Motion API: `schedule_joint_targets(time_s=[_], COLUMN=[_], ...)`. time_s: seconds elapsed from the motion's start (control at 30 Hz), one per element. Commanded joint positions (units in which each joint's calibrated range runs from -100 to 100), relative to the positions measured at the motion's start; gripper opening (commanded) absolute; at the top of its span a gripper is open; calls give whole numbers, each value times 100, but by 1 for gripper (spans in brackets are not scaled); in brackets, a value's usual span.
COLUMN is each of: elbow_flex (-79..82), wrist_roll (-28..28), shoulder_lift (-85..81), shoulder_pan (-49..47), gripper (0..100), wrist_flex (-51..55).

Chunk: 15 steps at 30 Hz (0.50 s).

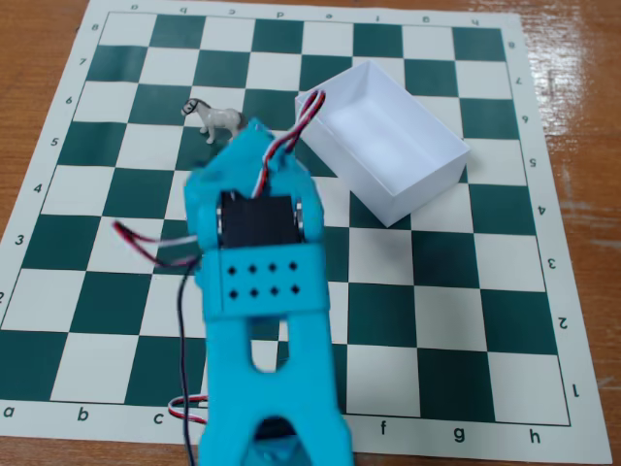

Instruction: Grab the toy horse and put it in the box.

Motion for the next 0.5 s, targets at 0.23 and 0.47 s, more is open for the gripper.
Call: schedule_joint_targets(time_s=[0.23,0.47], elbow_flex=[-4175,-5240], wrist_roll=[-2464,-3187], shoulder_lift=[3787,5513], shoulder_pan=[54,-167], gripper=[26,27], wrist_flex=[1170,1154])
